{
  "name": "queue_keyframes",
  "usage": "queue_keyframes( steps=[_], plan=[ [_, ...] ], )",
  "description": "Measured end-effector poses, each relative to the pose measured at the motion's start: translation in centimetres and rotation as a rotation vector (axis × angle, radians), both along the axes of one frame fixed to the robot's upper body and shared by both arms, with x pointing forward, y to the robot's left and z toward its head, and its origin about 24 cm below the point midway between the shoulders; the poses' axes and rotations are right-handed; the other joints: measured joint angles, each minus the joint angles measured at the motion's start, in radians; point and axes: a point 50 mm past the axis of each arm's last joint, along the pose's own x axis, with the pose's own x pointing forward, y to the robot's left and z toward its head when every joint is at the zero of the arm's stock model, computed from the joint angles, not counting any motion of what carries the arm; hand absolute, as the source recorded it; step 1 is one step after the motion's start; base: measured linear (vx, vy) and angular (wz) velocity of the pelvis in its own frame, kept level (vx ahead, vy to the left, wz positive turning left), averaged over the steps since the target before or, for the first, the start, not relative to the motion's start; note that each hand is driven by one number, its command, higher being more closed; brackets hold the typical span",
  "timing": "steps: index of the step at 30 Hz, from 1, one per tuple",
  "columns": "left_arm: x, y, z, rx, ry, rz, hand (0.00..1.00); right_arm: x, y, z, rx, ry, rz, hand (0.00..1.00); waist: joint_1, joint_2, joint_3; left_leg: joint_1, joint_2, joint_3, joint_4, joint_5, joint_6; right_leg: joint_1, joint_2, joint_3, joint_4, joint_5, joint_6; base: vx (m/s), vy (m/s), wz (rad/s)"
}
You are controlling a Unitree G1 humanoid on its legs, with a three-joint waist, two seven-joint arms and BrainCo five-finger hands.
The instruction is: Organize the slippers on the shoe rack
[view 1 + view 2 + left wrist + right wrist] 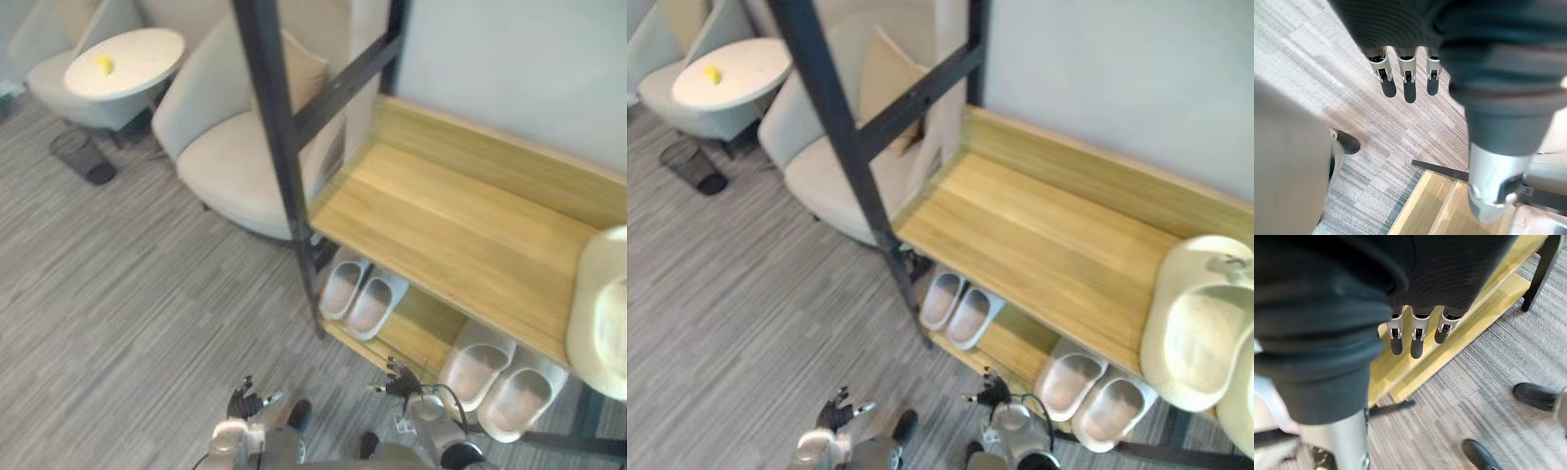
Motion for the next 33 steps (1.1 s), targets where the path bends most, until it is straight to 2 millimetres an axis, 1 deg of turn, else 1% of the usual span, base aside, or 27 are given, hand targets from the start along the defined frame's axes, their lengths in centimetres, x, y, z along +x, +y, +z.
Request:
queue_keyframes(
  steps=[1, 2, 3, 4, 5, 6, 7, 8, 9, 11, 15, 17, 19, 20, 21, 22, 23, 24, 25, 26, 27, 28, 29, 30, 31, 32, 33],
  plan=[
    [0.1, -0.1, 0.0, -0.005, 0.003, 0.003, 0.0, 0.4, 0.1, 0.3, 0.003, -0.022, 0.002, 0.0, -0.004, 0.005, 0.013, -0.012, 0.047, 0.176, 0.129, -0.091, 0.028, 0.007, -0.003, -0.044, 0.004, 0.0, 0.0, -0.16, 0.043, 1.03],
    [0.0, -0.1, 0.0, -0.005, 0.005, 0.003, 0.0, 0.1, 0.1, 0.2, 0.006, -0.019, -0.002, 0.0, -0.009, 0.01, 0.013, -0.007, 0.075, 0.255, 0.181, -0.134, 0.033, 0.011, -0.009, -0.077, 0.007, 0.0, 0.0, -0.13, 0.065, 1.06],
    [0.0, -0.1, -0.1, -0.005, 0.007, 0.003, 0.0, -0.3, 0.0, 0.1, 0.011, -0.01, -0.015, 0.0, -0.013, 0.011, 0.012, 0.013, 0.1, 0.317, 0.202, -0.163, 0.029, 0.011, -0.018, -0.114, 0.018, -0.003, 0.006, -0.11, 0.104, 0.94],
    [-0.1, -0.2, -0.1, -0.006, 0.009, 0.003, 0.0, -0.6, -0.1, -0.1, 0.012, -0.003, -0.023, 0.0, -0.016, 0.011, 0.012, 0.023, 0.112, 0.343, 0.201, -0.173, 0.021, 0.011, -0.026, -0.134, 0.025, -0.009, 0.016, -0.09, 0.133, 1.05],
    [-0.2, -0.4, -0.2, -0.008, 0.014, 0.0, 0.0, -1.0, -0.4, -0.2, 0.006, 0.008, -0.03, 0.0, -0.019, 0.032, 0.01, 0.043, 0.113, 0.338, 0.151, -0.195, 0.003, 0.009, -0.028, -0.164, 0.047, -0.023, 0.036, -0.05, 0.084, 0.79],
    [-0.3, -0.4, -0.2, -0.007, 0.018, -0.001, 0.0, -1.1, -0.5, -0.3, 0.004, 0.011, -0.032, 0.0, -0.018, 0.035, 0.011, 0.054, 0.108, 0.333, 0.124, -0.202, 0.005, 0.01, -0.026, -0.171, 0.052, -0.028, 0.044, -0.09, 0.141, 0.89],
    [-0.3, -0.2, -0.3, 0.002, 0.024, -0.002, 0.0, -1.5, -0.3, -0.5, 0.013, 0.022, -0.042, 0.0, -0.013, 0.009, 0.015, 0.083, 0.063, 0.307, 0.038, -0.161, 0.017, 0.013, -0.042, -0.17, 0.045, -0.028, 0.053, -0.07, 0.146, 0.67],
    [-0.5, 0.3, -0.4, 0.017, 0.033, -0.001, 0.0, -1.8, 0.1, -0.7, 0.028, 0.031, -0.045, 0.0, -0.007, -0.005, 0.008, 0.116, 0.028, 0.286, -0.041, -0.115, 0.03, 0.02, -0.053, -0.17, 0.018, -0.022, 0.062, -0.07, 0.171, 0.67],
    [-0.6, 0.5, -0.4, 0.02, 0.039, -0.002, 0.0, -1.9, 0.2, -0.7, 0.031, 0.033, -0.048, 0.0, -0.008, -0.006, 0.007, 0.127, 0.018, 0.278, -0.065, -0.103, 0.035, 0.029, -0.055, -0.17, 0.009, -0.018, 0.066, -0.02, 0.131, 0.54],
    [-1.0, 0.6, -0.5, 0.025, 0.049, 0.001, 0.0, -1.9, 0.3, -0.7, 0.036, 0.034, -0.049, 0.0, -0.008, -0.006, 0.001, 0.144, -0.012, 0.246, -0.116, -0.073, 0.055, 0.046, -0.065, -0.181, -0.018, -0.004, 0.082, 0.0, 0.107, 0.42],
    [-1.3, 1.0, -0.8, 0.043, 0.067, -0.008, 0.0, -1.6, 1.0, -0.7, 0.051, 0.029, -0.045, 0.0, -0.002, -0.013, -0.003, 0.19, -0.034, 0.227, -0.189, -0.038, 0.068, 0.083, -0.065, -0.184, -0.053, 0.017, 0.091, 0.03, 0.058, 0.16],
    [-2.0, 1.6, -1.1, 0.061, 0.095, -0.01, 0.0, -1.7, 1.2, -0.7, 0.056, 0.035, -0.041, 0.0, 0.001, -0.026, -0.012, 0.231, -0.043, 0.223, -0.23, -0.026, 0.069, 0.112, -0.064, -0.183, -0.07, 0.02, 0.096, 0.05, 0.003, 0.01],
    [-2.6, 2.0, -1.3, 0.068, 0.114, -0.003, 0.0, -1.6, 1.2, -0.8, 0.054, 0.038, -0.039, 0.0, 0.003, -0.037, -0.021, 0.245, -0.047, 0.22, -0.256, -0.017, 0.07, 0.114, -0.064, -0.181, -0.072, 0.02, 0.096, 0.04, -0.007, 0.0],
    [-2.8, 2.4, -1.3, 0.069, 0.122, 0.02, 0.0, -1.5, 1.5, -0.8, 0.054, 0.04, -0.023, 0.0, 0.006, -0.045, -0.024, 0.243, -0.056, 0.212, -0.263, -0.015, 0.073, 0.112, -0.07, -0.183, -0.06, 0.014, 0.101, 0.04, 0.002, 0.03],
    [-2.8, 2.5, -1.3, 0.069, 0.121, 0.024, 0.0, -1.5, 1.5, -0.8, 0.053, 0.04, -0.021, 0.0, 0.006, -0.048, -0.023, 0.244, -0.058, 0.21, -0.263, -0.016, 0.074, 0.108, -0.074, -0.184, -0.048, 0.008, 0.105, 0.05, 0.008, 0.11],
    [-2.7, 2.6, -1.3, 0.068, 0.12, 0.033, 0.0, -1.3, 1.4, -0.8, 0.044, 0.049, -0.016, 0.0, 0.007, -0.054, -0.021, 0.246, -0.062, 0.202, -0.262, -0.033, 0.079, 0.068, -0.103, -0.182, 0.059, -0.026, 0.12, 0.04, 0.018, 0.1],
    [-2.8, 2.6, -1.3, 0.068, 0.121, 0.033, 0.0, -1.3, 1.3, -0.8, 0.043, 0.05, -0.016, 0.0, 0.007, -0.053, -0.021, 0.246, -0.062, 0.199, -0.261, -0.036, 0.08, 0.059, -0.107, -0.179, 0.083, -0.029, 0.121, 0.06, 0.044, 0.29],
    [-2.8, 2.5, -1.4, 0.065, 0.122, 0.031, 0.0, -1.3, 1.3, -0.8, 0.04, 0.051, -0.013, 0.0, 0.004, -0.046, -0.017, 0.249, -0.06, 0.173, -0.237, -0.046, 0.092, -0.005, -0.135, -0.161, 0.263, -0.032, 0.119, 0.12, 0.075, 0.69],
    [-2.7, 2.6, -1.3, 0.069, 0.121, 0.028, 0.0, -1.6, 1.4, -1.0, 0.041, 0.063, -0.01, 0.0, 0.001, -0.05, -0.011, 0.266, -0.061, 0.123, -0.203, -0.067, 0.103, -0.072, -0.152, -0.099, 0.447, -0.046, 0.099, 0.11, 0.067, 0.82],
    [-2.7, 2.6, -1.3, 0.071, 0.122, 0.024, 0.0, -1.7, 1.5, -1.0, 0.044, 0.065, -0.009, 0.0, -0.002, -0.042, -0.007, 0.267, -0.061, 0.106, -0.194, -0.073, 0.102, -0.081, -0.146, -0.078, 0.463, -0.059, 0.098, 0.16, 0.021, 1.32],
    [-2.6, 2.6, -1.3, 0.072, 0.117, 0.023, 0.0, -1.7, 2.0, -1.0, 0.052, 0.06, 0.004, 0.0, -0.007, -0.048, -0.011, 0.268, -0.061, 0.04, -0.162, -0.091, 0.106, -0.112, -0.104, 0.007, 0.475, -0.098, 0.098, 0.14, -0.028, 1.18],
    [-2.5, 2.6, -1.2, 0.07, 0.113, 0.025, 0.0, -1.6, 2.1, -0.9, 0.054, 0.054, 0.009, 0.0, -0.006, -0.048, -0.011, 0.267, -0.062, 0.009, -0.156, -0.097, 0.113, -0.134, -0.082, 0.042, 0.465, -0.107, 0.095, 0.2, -0.053, 1.71],
    [-2.4, 2.5, -1.2, 0.06, 0.108, 0.036, 0.0, -1.3, 2.2, -0.8, 0.052, 0.047, 0.019, 0.0, -0.007, -0.044, -0.01, 0.264, -0.063, -0.057, -0.152, -0.096, 0.11, -0.178, -0.044, 0.103, 0.416, -0.107, 0.094, 0.15, -0.056, 1.27],
    [-2.4, 2.5, -1.2, 0.057, 0.106, 0.039, 0.0, -1.3, 2.3, -0.8, 0.051, 0.047, 0.02, 0.0, -0.01, -0.043, -0.01, 0.26, -0.064, -0.081, -0.148, -0.097, 0.106, -0.187, -0.032, 0.121, 0.393, -0.104, 0.097, 0.16, -0.077, 1.71],
    [-2.3, 2.6, -1.1, 0.054, 0.099, 0.045, 0.0, -1.6, 2.3, -0.9, 0.052, 0.055, 0.021, 0.0, -0.016, -0.046, -0.011, 0.257, -0.075, -0.146, -0.138, -0.099, 0.093, -0.202, -0.017, 0.16, 0.306, -0.082, 0.093, 0.18, -0.112, 1.64],
    [-2.3, 2.7, -1.1, 0.057, 0.099, 0.048, 0.0, -2.2, 2.3, -1.1, 0.053, 0.07, 0.016, 0.0, -0.015, -0.062, -0.016, 0.25, -0.095, -0.193, -0.112, -0.111, 0.081, -0.202, -0.025, 0.173, 0.227, -0.034, 0.075, 0.18, -0.133, 1.68],
    [-2.4, 2.8, -1.1, 0.058, 0.1, 0.049, 0.0, -2.5, 2.2, -1.3, 0.055, 0.079, 0.011, 0.0, -0.015, -0.071, -0.02, 0.243, -0.107, -0.216, -0.092, -0.126, 0.079, -0.203, -0.033, 0.167, 0.191, 0.003, 0.07, 0.21, -0.184, 1.46]
  ],
)
